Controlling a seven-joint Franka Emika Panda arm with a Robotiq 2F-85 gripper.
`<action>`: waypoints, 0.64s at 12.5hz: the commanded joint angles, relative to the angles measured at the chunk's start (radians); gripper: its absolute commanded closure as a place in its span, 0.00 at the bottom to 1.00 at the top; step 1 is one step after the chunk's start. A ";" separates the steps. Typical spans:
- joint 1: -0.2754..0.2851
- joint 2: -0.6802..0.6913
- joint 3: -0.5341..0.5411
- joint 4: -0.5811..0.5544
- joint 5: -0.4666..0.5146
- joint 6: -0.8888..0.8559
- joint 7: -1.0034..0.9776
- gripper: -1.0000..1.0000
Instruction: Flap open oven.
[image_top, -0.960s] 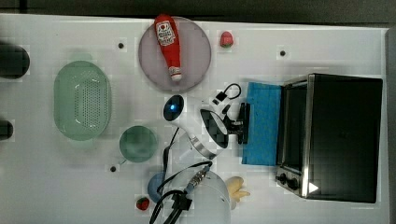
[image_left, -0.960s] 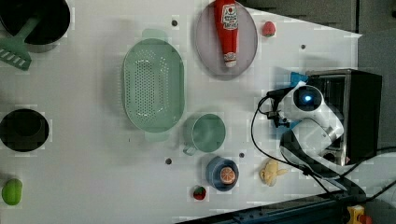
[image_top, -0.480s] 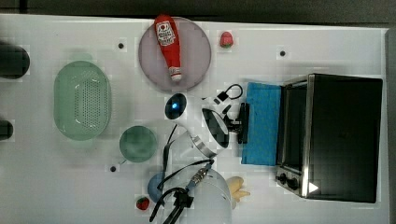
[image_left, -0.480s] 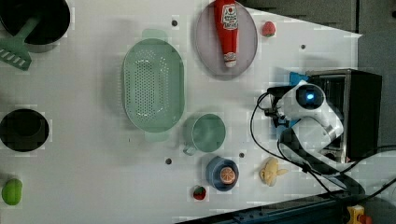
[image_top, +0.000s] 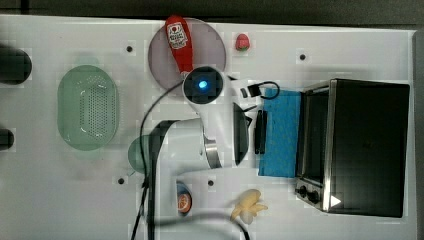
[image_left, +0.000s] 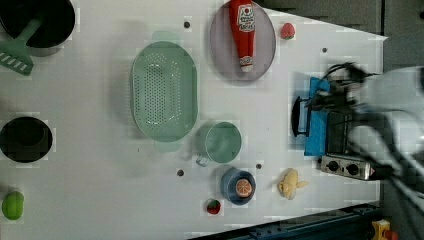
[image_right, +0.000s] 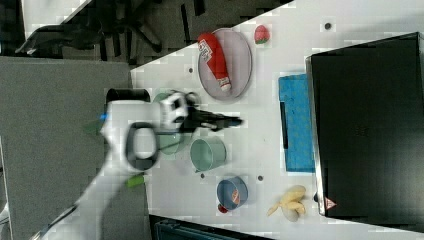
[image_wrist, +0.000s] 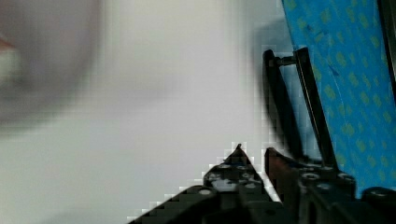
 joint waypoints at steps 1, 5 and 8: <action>-0.015 -0.184 -0.030 0.130 0.173 -0.134 0.067 0.83; -0.014 -0.300 -0.039 0.318 0.173 -0.526 0.091 0.83; -0.015 -0.297 -0.034 0.413 0.162 -0.630 0.163 0.83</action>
